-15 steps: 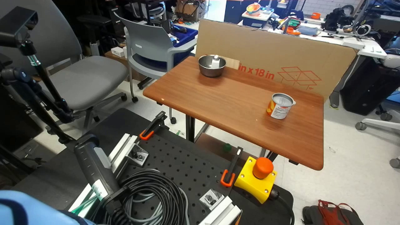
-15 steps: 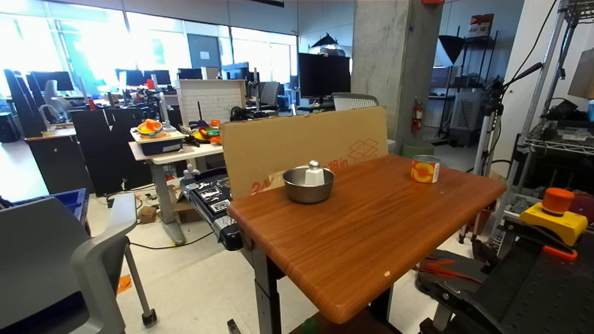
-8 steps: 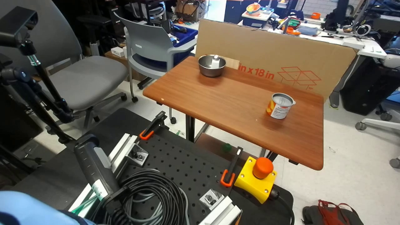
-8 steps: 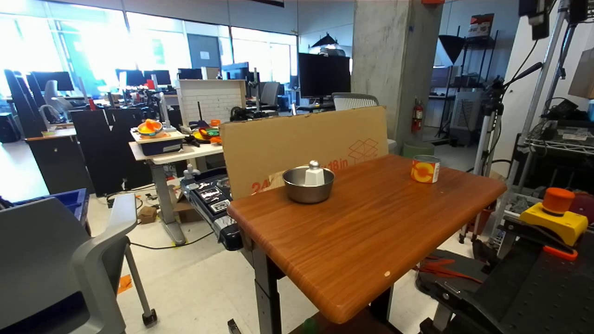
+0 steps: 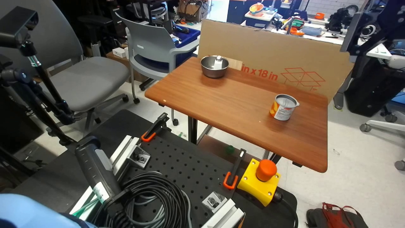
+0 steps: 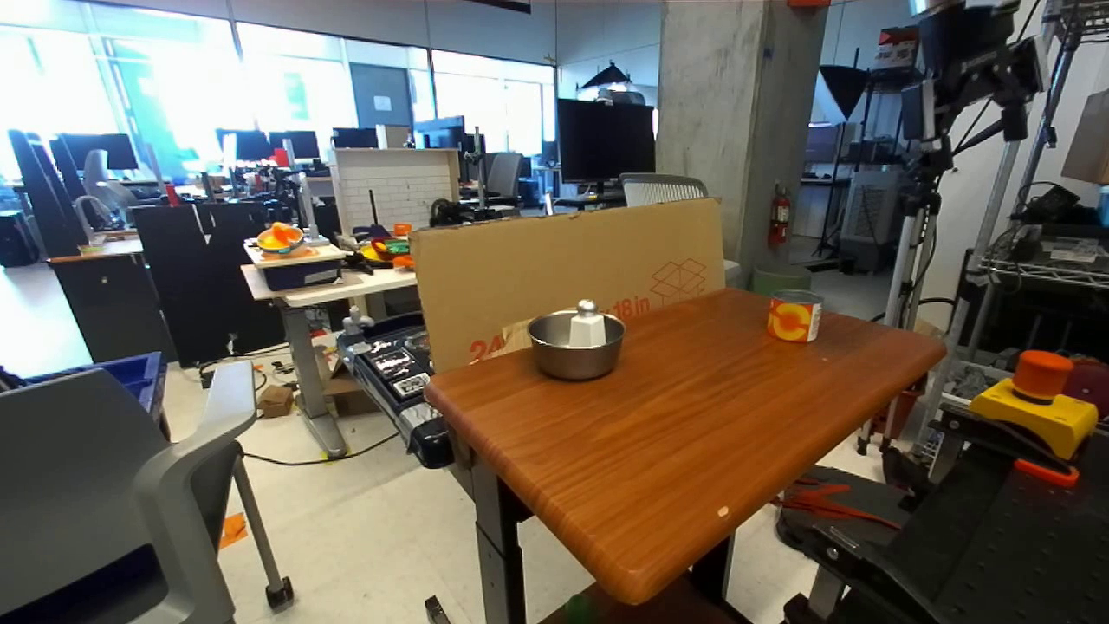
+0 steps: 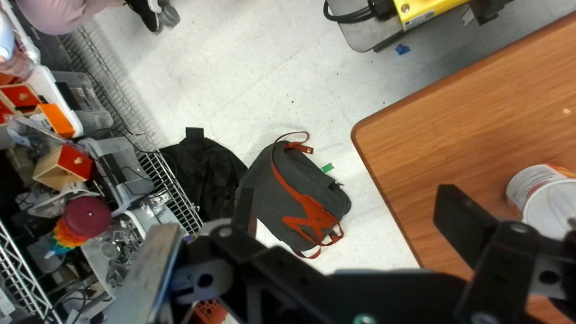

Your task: Move the can to the left

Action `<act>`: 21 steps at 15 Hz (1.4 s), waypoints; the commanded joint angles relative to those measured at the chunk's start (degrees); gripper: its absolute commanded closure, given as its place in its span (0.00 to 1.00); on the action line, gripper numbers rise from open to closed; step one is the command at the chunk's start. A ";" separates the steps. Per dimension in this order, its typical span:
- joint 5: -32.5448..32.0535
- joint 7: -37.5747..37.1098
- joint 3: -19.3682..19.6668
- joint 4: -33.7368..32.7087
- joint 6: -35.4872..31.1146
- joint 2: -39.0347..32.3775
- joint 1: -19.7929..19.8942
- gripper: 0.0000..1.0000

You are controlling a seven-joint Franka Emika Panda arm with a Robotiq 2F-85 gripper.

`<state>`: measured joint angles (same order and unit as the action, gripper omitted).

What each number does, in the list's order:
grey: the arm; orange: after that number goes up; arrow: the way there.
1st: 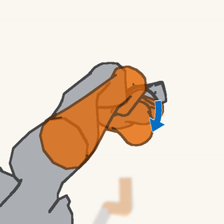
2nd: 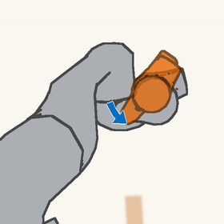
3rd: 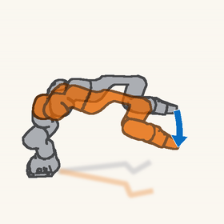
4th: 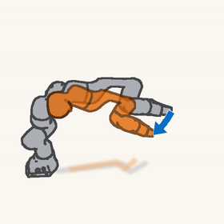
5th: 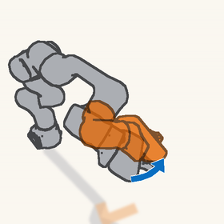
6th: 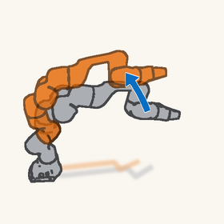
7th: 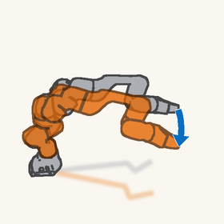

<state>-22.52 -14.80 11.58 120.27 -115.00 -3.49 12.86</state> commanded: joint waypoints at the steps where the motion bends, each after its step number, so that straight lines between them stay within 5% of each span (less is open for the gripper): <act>1: -3.00 -6.99 0.52 -8.13 0.87 -9.08 -1.35 0.00; 10: -4.28 -12.03 3.71 -22.67 5.53 -29.16 -3.87 0.00; 21: -3.59 -11.75 3.74 -34.11 12.81 -40.18 -8.66 0.00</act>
<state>-26.48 -26.72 14.77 89.59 -104.79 -40.35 4.98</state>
